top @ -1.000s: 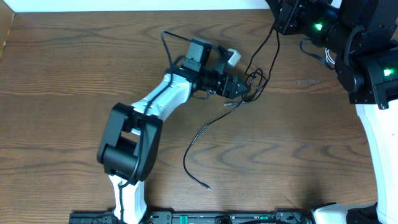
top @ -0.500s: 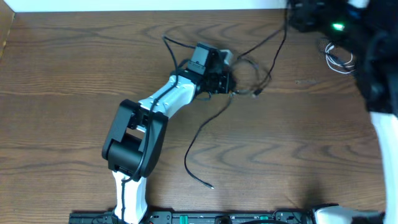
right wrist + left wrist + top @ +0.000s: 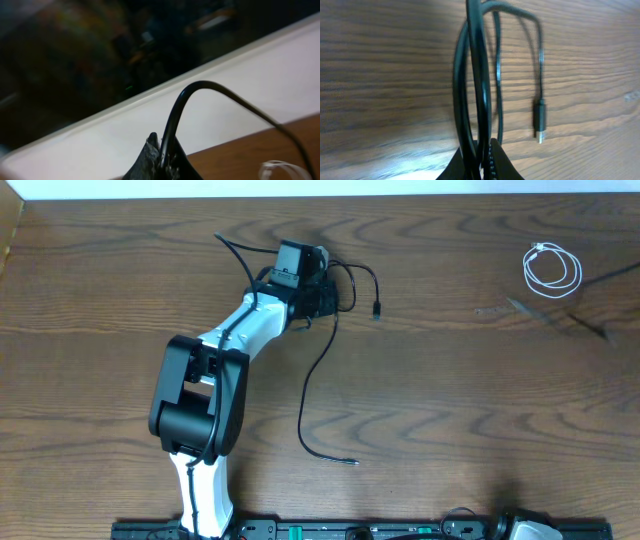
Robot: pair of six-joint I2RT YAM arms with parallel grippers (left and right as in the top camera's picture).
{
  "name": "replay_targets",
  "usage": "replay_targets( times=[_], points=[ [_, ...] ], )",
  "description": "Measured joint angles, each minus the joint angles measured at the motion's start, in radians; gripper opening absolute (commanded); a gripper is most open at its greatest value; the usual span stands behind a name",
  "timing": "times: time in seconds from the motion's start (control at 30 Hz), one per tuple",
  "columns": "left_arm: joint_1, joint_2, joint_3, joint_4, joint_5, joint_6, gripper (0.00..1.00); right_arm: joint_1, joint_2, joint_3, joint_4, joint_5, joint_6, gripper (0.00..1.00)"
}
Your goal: Untangle cables
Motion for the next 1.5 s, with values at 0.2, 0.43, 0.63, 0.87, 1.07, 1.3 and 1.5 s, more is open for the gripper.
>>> replay_targets(
  times=[0.2,0.43,0.63,0.87,1.07,1.3,1.5],
  points=[
    [0.023,-0.003,0.0,-0.026,0.002,0.066,0.07,-0.164,0.056,0.0,-0.019,0.064,-0.008,0.01],
    [0.019,-0.16,-0.001,-0.037,0.003,0.126,0.07,-0.34,0.207,-0.001,-0.031,0.079,-0.052,0.01],
    [0.0,-0.261,-0.001,-0.063,0.006,0.132,0.08,-0.436,0.336,-0.001,0.064,0.083,-0.087,0.01],
    [-0.043,-0.259,-0.001,-0.082,0.006,0.132,0.07,-0.45,0.522,-0.001,0.159,0.089,-0.099,0.24],
    [-0.051,-0.259,-0.001,-0.083,0.006,0.132,0.05,-0.451,0.686,-0.002,0.045,0.09,-0.107,0.99],
    [-0.05,-0.259,0.003,-0.105,0.034,0.139,0.07,-0.452,0.724,-0.008,-0.095,0.026,-0.166,0.99],
    [-0.05,-0.257,0.085,-0.119,0.156,0.134,0.08,-0.44,0.71,-0.008,-0.19,-0.309,-0.38,0.99]
  ],
)
